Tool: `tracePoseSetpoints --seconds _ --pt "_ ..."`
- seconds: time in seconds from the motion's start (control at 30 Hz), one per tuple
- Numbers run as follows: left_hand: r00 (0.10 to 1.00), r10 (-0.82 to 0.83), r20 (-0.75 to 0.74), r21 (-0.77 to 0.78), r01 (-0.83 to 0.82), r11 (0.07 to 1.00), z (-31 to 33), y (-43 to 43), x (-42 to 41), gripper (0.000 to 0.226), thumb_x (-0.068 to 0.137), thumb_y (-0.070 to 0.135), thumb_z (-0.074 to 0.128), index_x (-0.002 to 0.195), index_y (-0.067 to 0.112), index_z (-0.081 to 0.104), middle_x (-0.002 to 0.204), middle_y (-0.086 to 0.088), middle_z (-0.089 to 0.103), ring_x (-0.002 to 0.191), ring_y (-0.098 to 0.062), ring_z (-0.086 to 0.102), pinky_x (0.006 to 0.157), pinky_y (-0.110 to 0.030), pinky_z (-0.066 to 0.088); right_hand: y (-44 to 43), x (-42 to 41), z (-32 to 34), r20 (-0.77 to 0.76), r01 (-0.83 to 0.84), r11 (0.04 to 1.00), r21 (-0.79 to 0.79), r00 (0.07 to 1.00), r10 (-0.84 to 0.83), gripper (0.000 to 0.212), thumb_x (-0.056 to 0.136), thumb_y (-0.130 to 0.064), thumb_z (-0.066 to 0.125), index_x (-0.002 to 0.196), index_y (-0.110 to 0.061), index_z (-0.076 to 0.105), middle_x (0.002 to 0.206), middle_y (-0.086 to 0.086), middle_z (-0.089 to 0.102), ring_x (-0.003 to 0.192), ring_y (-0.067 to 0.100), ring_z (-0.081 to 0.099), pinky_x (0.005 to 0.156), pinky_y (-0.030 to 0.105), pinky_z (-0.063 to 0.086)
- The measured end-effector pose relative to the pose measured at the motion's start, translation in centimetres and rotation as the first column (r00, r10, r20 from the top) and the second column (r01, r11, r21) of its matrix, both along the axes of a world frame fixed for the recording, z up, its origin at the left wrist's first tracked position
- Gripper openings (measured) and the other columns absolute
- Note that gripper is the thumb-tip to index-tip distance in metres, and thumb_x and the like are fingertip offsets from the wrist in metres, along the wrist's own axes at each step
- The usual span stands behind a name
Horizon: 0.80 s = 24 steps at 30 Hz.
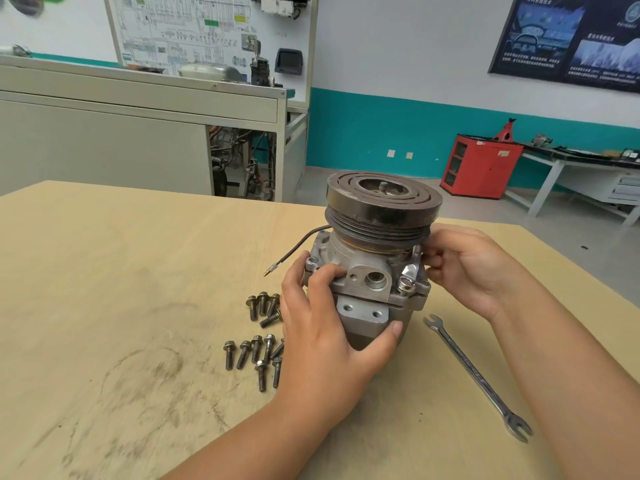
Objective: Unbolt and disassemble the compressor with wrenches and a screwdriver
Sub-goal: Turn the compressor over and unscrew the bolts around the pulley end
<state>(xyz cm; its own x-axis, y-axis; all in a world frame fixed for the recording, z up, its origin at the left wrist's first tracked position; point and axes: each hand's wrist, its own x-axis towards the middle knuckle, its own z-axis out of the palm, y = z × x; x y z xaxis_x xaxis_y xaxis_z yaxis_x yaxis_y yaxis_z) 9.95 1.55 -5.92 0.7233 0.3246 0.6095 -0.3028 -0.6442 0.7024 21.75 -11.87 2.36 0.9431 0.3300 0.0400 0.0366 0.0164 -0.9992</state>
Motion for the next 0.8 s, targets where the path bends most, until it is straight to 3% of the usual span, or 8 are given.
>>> tracePoseSetpoints --seconds 0.13,0.33,0.43,0.53,0.6,0.7,0.8 --pt "1.000 -0.001 -0.002 -0.003 0.001 1.000 0.0 0.0 -0.1 0.062 0.059 0.070 0.051 0.106 0.060 0.012 0.121 0.034 0.001 0.131 0.006 0.005 0.100 -0.008 0.011 1.1 0.0 0.5 0.160 0.135 0.988 -0.079 0.980 -0.121 0.027 0.090 -0.001 0.042 0.066 -0.013 0.047 0.045 -0.010 0.041 0.047 0.007 0.033 0.051 0.025 0.025" --pt "1.000 0.006 -0.013 0.004 -0.006 1.000 0.1 0.0 -0.1 0.062 0.059 0.071 0.050 0.105 0.062 0.010 0.126 0.031 0.005 0.137 -0.002 0.007 0.104 -0.016 0.014 -0.9 -0.6 1.3 -0.136 0.148 0.920 0.364 0.985 -0.105 0.017 0.097 -0.010 0.041 0.083 -0.013 0.051 0.044 -0.007 0.036 0.039 0.006 0.031 0.046 0.019 0.027" --pt "1.000 0.011 -0.003 0.004 -0.011 1.000 0.2 0.0 -0.1 0.061 0.059 0.070 0.050 0.104 0.061 0.011 0.129 0.030 0.008 0.137 -0.005 0.009 0.104 -0.020 0.017 -2.5 -2.5 1.7 -0.260 0.164 0.877 0.452 0.964 -0.047 0.017 0.094 -0.015 0.043 0.082 -0.011 0.055 0.047 -0.008 0.036 0.040 0.003 0.033 0.044 0.015 0.029" --pt "1.000 0.006 0.001 -0.002 -0.006 1.000 0.2 -0.1 -0.1 0.060 0.058 0.070 0.050 0.103 0.061 0.012 0.131 0.027 0.009 0.136 -0.005 0.011 0.103 -0.021 0.018 -3.9 -5.1 2.2 -0.270 0.156 0.825 0.543 0.963 -0.004 0.011 0.078 -0.019 0.057 0.070 -0.011 0.058 0.051 -0.006 0.043 0.041 0.003 0.039 0.040 0.012 0.036" --pt "1.000 0.007 0.005 -0.002 -0.007 1.000 0.2 -0.1 -0.1 0.062 0.059 0.069 0.053 0.104 0.061 0.012 0.133 0.025 0.009 0.136 -0.007 0.012 0.103 -0.021 0.017 -4.6 -6.9 2.2 -0.186 0.125 0.815 0.565 0.982 -0.022 0.012 0.070 -0.021 0.059 0.063 -0.012 0.062 0.054 -0.005 0.050 0.044 0.003 0.046 0.041 0.013 0.040" --pt "1.000 0.007 0.011 -0.008 -0.007 1.000 0.2 -0.1 -0.1 0.066 0.061 0.060 0.063 0.104 0.061 0.013 0.131 0.027 0.010 0.136 -0.006 0.012 0.103 -0.022 0.017 -4.9 -9.4 1.5 0.093 0.120 0.872 0.475 0.978 -0.185 0.011 0.072 -0.023 0.061 0.062 -0.018 0.062 0.058 0.000 0.063 0.051 0.009 0.060 0.049 0.016 0.048" --pt "1.000 0.005 0.009 -0.007 -0.005 1.000 0.2 0.0 -0.1 0.066 0.064 0.060 0.065 0.103 0.061 0.012 0.132 0.026 0.010 0.137 -0.009 0.013 0.104 -0.023 0.017 -4.1 -11.6 0.6 0.426 0.211 0.925 0.317 0.839 -0.338 0.017 0.076 -0.032 0.065 0.063 -0.021 0.063 0.066 0.008 0.070 0.060 0.022 0.069 0.056 0.023 0.054"
